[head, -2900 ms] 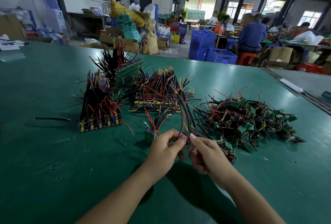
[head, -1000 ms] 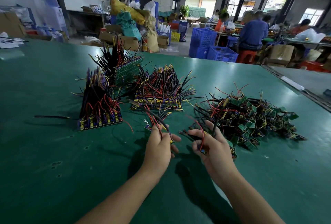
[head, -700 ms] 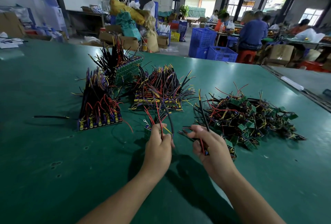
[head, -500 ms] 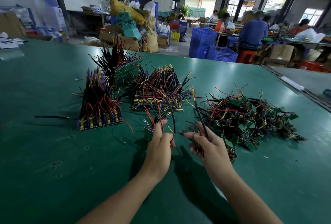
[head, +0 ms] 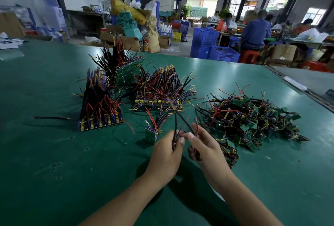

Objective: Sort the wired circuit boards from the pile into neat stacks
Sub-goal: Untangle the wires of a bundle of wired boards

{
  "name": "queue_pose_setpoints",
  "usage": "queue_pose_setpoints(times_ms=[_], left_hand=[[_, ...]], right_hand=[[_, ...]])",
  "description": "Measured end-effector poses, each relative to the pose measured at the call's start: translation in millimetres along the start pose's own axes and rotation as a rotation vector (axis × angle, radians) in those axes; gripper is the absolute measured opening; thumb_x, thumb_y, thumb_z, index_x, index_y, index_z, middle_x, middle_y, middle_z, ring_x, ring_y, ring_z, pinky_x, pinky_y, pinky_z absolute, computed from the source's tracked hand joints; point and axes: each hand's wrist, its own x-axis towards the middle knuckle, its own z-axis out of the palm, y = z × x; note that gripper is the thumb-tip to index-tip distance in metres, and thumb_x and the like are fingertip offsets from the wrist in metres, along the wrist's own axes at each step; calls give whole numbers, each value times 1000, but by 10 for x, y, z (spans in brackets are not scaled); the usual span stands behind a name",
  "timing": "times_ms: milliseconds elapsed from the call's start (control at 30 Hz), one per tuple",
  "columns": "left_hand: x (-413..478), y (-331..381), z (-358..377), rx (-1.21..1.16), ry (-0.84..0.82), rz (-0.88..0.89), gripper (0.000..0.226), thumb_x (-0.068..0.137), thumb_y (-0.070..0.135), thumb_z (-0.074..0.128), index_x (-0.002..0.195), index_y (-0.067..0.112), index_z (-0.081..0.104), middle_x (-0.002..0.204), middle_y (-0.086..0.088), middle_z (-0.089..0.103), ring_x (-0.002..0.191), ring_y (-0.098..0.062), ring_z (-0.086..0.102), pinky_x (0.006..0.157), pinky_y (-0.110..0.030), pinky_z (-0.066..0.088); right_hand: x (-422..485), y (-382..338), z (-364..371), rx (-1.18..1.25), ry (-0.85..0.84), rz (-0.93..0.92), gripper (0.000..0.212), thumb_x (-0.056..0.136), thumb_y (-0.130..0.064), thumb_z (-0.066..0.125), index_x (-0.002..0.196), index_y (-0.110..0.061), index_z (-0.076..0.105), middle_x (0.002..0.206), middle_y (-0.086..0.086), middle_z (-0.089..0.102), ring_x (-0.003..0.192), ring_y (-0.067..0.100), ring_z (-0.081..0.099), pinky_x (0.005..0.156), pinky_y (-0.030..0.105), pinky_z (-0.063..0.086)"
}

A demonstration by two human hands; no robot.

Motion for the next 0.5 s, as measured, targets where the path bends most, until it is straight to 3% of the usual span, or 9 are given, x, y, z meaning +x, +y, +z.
queue_pose_setpoints(times_ms=[100, 200, 267, 333, 400, 500], left_hand=[[-30, 32, 40, -47, -4, 5, 6, 95, 23, 49, 92, 27, 52, 82, 12, 64, 75, -2, 59, 64, -18, 45], [-31, 107, 101, -292, -28, -154, 6, 88, 31, 51, 90, 25, 53, 79, 15, 64, 69, -1, 58, 65, -16, 46], [13, 139, 116, -507, -21, -335, 7, 89, 24, 54, 89, 17, 55, 77, 9, 63, 72, -9, 59, 67, -23, 48], [51, 166, 108, -645, 11, -477, 10, 94, 9, 51, 86, 15, 54, 78, -2, 61, 73, -15, 58, 66, -26, 47], [65, 159, 96, -702, 49, -559, 17, 93, 6, 51, 80, 16, 53, 75, -4, 60, 73, -18, 57, 67, -32, 46], [65, 154, 81, -721, 60, -601, 12, 92, 2, 56, 85, 12, 55, 85, -13, 67, 77, -25, 65, 72, -41, 53]], right_hand=[[-23, 56, 60, -132, 4, -44, 34, 91, -18, 66, 124, -23, 60, 99, 5, 66, 79, 10, 58, 67, 26, 45], [-36, 110, 115, -163, 34, -82, 32, 94, -20, 62, 126, -22, 59, 108, 4, 66, 81, 3, 60, 65, 18, 47], [-34, 125, 120, -182, 65, -102, 39, 95, -23, 60, 134, -19, 55, 124, 5, 64, 104, 10, 61, 83, 28, 53], [-46, 112, 115, -268, 97, -168, 40, 96, -24, 58, 136, -20, 54, 127, 2, 63, 117, 16, 59, 101, 43, 48], [-51, 108, 117, -301, 120, -234, 42, 96, -20, 58, 138, -23, 51, 121, -3, 66, 114, 14, 61, 102, 43, 48], [-44, 113, 107, -271, 197, -303, 55, 95, -7, 59, 140, -34, 42, 110, -9, 69, 109, 8, 65, 98, 33, 51]])
